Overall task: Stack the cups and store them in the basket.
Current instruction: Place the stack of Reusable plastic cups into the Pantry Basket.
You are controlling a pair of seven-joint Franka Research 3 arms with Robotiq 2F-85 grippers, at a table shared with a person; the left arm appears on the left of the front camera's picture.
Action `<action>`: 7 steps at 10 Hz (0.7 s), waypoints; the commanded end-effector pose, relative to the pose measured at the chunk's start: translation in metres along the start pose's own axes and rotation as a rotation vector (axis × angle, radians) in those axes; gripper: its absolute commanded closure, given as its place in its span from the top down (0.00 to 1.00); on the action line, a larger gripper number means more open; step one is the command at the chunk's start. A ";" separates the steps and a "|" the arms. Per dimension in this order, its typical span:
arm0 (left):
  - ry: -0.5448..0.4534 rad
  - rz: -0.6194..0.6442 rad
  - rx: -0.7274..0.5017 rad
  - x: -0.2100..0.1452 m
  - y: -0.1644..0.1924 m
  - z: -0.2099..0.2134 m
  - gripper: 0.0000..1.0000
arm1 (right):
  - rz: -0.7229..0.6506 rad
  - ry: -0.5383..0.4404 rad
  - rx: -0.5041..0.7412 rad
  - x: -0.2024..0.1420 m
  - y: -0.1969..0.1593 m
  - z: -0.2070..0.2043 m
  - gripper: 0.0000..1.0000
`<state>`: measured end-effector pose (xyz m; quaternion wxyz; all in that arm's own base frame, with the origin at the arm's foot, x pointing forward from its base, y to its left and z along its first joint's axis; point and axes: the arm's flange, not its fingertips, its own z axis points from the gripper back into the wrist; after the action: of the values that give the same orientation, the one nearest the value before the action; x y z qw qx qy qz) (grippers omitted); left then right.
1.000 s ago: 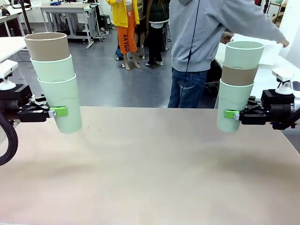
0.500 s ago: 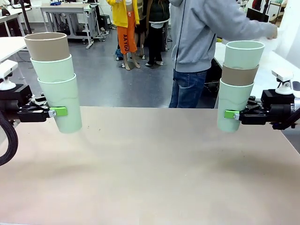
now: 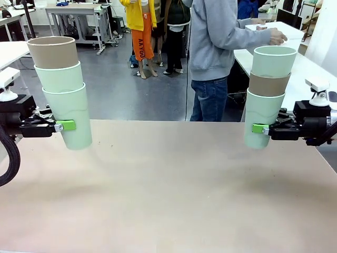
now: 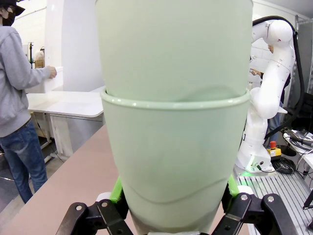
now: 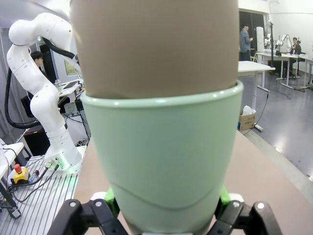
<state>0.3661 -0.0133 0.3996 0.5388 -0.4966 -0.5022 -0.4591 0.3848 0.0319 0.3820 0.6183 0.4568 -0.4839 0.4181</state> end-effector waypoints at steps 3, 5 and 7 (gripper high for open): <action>-0.012 -0.008 -0.003 0.004 -0.002 0.002 0.86 | 0.007 -0.004 -0.004 0.003 0.000 0.000 0.85; -0.012 -0.008 -0.003 0.004 -0.002 0.002 0.86 | 0.007 -0.004 -0.004 0.003 0.000 0.000 0.85; -0.012 -0.008 -0.003 0.004 -0.002 0.002 0.86 | 0.007 -0.004 -0.004 0.003 0.000 0.000 0.85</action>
<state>0.3661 -0.0133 0.3996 0.5388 -0.4966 -0.5022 -0.4591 0.3848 0.0319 0.3820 0.6183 0.4568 -0.4839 0.4181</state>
